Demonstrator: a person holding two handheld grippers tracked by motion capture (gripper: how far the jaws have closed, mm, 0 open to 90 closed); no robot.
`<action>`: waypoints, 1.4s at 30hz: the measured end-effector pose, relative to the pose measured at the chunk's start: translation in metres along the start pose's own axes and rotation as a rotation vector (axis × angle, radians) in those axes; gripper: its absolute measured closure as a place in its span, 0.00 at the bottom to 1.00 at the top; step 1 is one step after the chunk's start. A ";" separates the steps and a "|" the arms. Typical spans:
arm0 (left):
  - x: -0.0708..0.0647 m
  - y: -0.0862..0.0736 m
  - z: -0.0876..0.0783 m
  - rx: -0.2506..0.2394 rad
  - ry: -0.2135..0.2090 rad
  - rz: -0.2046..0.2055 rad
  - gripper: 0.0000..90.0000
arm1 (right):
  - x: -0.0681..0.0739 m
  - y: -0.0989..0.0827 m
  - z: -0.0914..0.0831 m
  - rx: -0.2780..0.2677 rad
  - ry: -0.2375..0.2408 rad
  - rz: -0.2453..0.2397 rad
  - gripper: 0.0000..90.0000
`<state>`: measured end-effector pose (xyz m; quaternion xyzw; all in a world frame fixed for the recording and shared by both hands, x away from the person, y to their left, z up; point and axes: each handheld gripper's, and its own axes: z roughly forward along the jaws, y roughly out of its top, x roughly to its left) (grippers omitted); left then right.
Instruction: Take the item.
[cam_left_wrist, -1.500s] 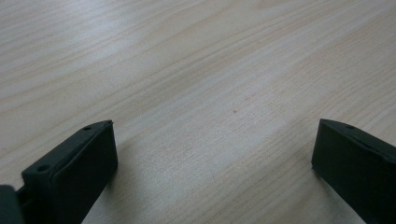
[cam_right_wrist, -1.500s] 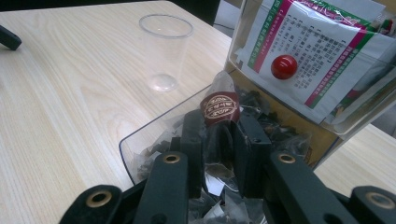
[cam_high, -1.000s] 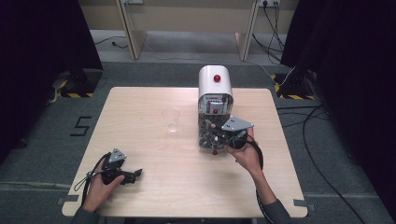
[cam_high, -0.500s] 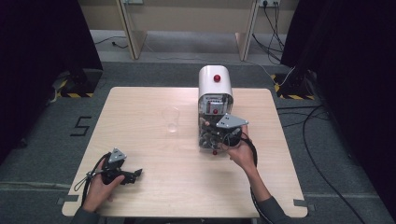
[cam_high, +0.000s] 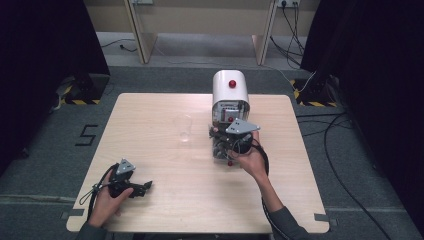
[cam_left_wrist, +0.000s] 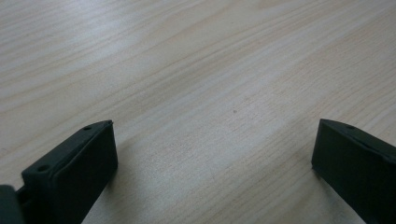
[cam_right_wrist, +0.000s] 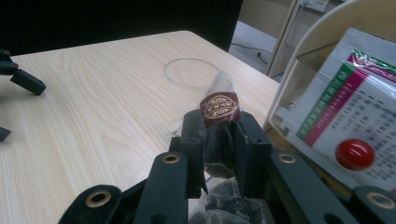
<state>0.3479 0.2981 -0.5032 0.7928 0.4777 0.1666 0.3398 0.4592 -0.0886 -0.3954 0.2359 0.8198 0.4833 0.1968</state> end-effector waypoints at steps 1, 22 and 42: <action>0.000 0.000 0.000 0.000 0.000 0.000 0.00 | 0.000 0.001 0.001 -0.003 0.001 -0.005 0.85; 0.000 0.000 0.000 0.001 0.000 0.001 0.00 | 0.009 0.008 0.034 0.000 0.011 -0.010 0.85; 0.000 0.000 0.000 0.001 0.000 0.002 0.00 | 0.018 0.036 0.076 0.025 -0.024 -0.057 0.85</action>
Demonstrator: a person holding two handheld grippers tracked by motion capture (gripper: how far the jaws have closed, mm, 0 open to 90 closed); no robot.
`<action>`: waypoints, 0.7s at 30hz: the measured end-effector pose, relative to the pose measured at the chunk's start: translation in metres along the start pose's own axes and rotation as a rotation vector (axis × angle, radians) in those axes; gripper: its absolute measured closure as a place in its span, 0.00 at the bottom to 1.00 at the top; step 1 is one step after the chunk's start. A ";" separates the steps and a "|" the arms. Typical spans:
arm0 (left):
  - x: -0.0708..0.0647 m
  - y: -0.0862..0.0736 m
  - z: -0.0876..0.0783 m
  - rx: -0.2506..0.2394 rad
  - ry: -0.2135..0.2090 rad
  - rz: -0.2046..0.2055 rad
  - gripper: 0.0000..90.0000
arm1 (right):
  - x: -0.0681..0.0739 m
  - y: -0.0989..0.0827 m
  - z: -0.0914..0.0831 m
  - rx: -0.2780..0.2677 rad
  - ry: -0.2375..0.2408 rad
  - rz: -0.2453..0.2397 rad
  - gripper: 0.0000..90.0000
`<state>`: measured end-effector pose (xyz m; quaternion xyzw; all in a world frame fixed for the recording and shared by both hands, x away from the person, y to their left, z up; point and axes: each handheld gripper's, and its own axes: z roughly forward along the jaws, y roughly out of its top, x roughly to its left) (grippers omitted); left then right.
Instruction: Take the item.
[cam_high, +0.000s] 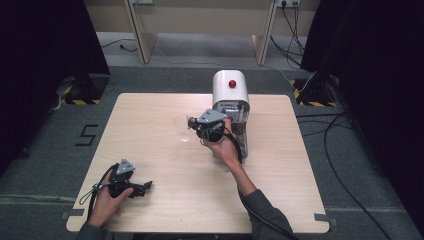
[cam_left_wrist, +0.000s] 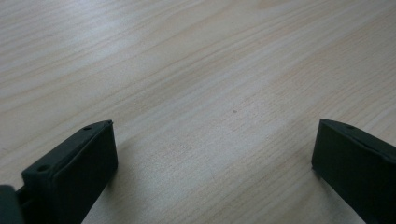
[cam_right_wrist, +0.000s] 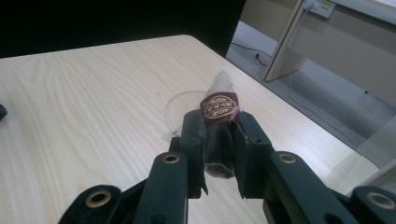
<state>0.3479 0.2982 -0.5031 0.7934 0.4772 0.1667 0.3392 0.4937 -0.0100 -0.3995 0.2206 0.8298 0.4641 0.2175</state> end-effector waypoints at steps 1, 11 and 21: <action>0.000 0.000 0.000 0.000 0.000 0.000 0.00 | 0.000 0.000 0.002 0.003 -0.001 0.002 0.85; 0.000 0.000 0.000 0.000 0.000 0.000 0.00 | 0.003 0.005 0.021 0.024 0.004 0.013 0.85; 0.000 0.000 0.000 0.000 0.000 0.000 0.00 | 0.009 0.015 0.034 0.032 -0.002 0.004 0.84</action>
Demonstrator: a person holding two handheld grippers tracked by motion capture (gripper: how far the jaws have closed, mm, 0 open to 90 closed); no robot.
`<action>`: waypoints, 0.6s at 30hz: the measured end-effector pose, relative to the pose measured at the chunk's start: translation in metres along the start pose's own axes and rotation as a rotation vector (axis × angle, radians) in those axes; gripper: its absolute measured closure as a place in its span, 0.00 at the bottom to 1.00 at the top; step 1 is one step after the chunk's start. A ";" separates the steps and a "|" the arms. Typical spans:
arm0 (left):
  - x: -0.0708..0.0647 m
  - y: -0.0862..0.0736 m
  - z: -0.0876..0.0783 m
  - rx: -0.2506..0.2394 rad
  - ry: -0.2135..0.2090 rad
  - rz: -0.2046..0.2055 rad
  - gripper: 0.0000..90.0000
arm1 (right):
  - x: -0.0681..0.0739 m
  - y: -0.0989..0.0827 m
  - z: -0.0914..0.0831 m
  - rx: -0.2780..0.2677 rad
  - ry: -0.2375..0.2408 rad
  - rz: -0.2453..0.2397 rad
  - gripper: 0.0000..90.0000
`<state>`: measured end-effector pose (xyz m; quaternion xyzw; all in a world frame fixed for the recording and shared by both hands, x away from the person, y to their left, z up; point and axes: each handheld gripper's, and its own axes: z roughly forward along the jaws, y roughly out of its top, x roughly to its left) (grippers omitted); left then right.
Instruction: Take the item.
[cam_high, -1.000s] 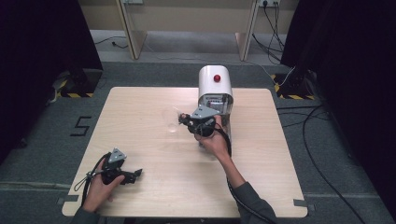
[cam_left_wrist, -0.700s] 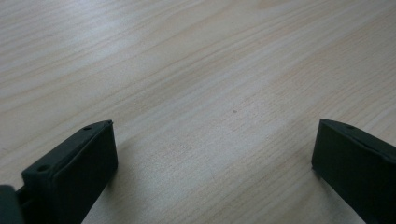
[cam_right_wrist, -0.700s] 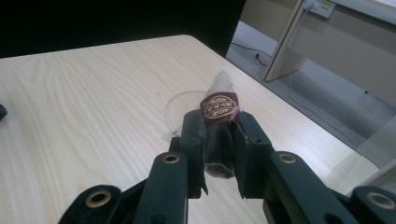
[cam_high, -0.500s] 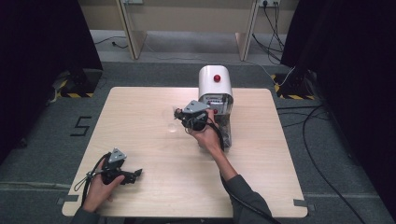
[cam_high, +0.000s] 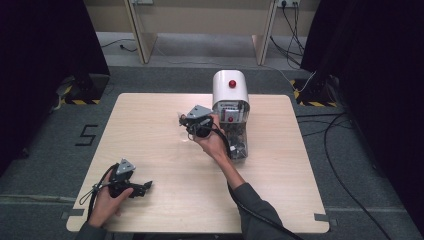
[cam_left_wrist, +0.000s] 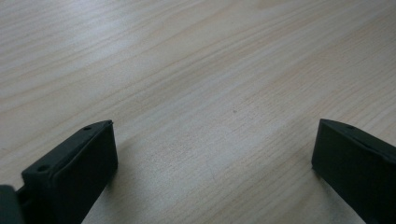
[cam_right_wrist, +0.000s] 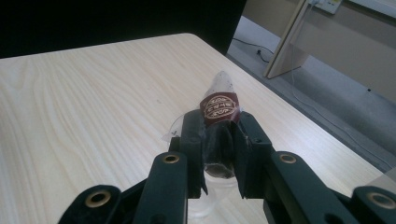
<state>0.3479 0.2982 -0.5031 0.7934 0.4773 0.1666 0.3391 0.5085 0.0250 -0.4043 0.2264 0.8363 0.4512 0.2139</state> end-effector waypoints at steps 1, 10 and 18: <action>0.000 0.000 0.000 -0.001 0.000 -0.001 0.00 | -0.001 0.000 0.002 -0.005 -0.002 -0.007 0.84; 0.000 0.000 0.000 0.001 0.000 0.001 0.00 | 0.000 0.002 0.017 0.022 -0.023 0.000 0.84; 0.000 0.000 0.000 0.001 -0.001 0.001 0.00 | 0.002 0.001 0.029 0.050 -0.031 0.020 0.84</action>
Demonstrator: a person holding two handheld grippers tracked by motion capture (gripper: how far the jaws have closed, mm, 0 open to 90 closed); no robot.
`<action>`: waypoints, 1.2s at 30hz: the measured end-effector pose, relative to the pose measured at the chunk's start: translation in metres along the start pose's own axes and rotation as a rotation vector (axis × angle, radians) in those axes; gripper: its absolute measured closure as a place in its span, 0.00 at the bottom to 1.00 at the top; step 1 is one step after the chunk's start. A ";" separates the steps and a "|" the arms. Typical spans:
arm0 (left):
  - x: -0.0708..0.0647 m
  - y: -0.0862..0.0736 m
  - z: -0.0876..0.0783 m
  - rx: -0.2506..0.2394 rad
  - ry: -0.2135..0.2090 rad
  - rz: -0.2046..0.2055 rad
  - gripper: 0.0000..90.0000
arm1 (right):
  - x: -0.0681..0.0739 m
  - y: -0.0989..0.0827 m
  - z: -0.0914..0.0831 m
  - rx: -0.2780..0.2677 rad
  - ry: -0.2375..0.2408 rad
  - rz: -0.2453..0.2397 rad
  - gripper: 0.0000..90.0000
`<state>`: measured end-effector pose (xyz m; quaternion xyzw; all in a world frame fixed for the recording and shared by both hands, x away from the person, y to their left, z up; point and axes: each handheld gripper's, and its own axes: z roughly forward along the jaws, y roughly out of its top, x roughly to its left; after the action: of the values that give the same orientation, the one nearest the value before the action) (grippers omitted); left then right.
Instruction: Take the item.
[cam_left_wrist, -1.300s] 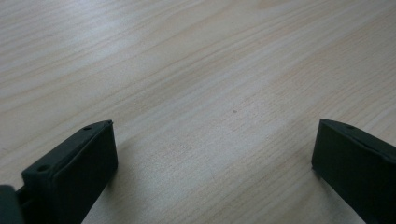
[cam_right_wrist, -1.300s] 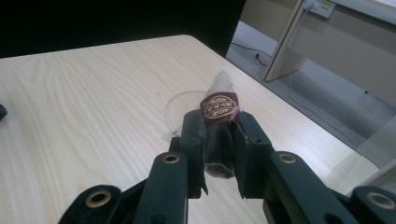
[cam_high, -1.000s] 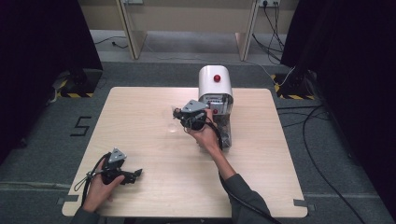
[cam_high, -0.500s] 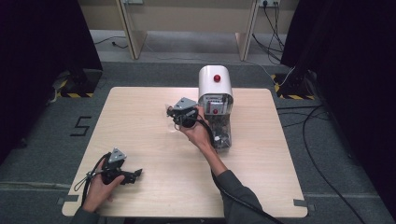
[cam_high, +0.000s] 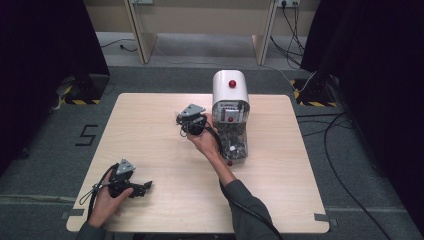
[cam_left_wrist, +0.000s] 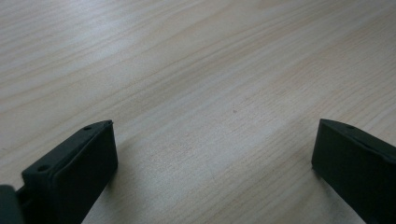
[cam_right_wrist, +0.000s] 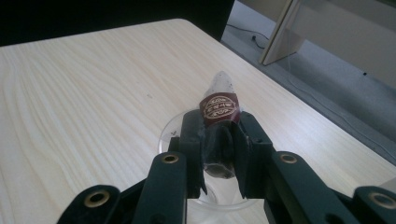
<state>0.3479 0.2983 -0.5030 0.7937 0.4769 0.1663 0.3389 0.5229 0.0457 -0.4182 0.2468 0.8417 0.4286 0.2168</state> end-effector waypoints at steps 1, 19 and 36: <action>0.000 0.000 0.000 0.000 0.000 0.000 0.00 | -0.001 -0.001 0.000 0.010 0.000 -0.006 0.84; 0.000 0.000 0.000 0.000 0.001 0.001 0.00 | -0.005 -0.005 0.003 -0.001 0.008 0.026 0.71; 0.000 0.000 0.000 0.000 0.000 0.000 0.00 | -0.007 -0.003 -0.011 -0.014 0.021 0.030 0.58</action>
<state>0.3478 0.2983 -0.5030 0.7937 0.4770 0.1664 0.3389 0.5214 0.0325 -0.4138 0.2537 0.8371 0.4401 0.2031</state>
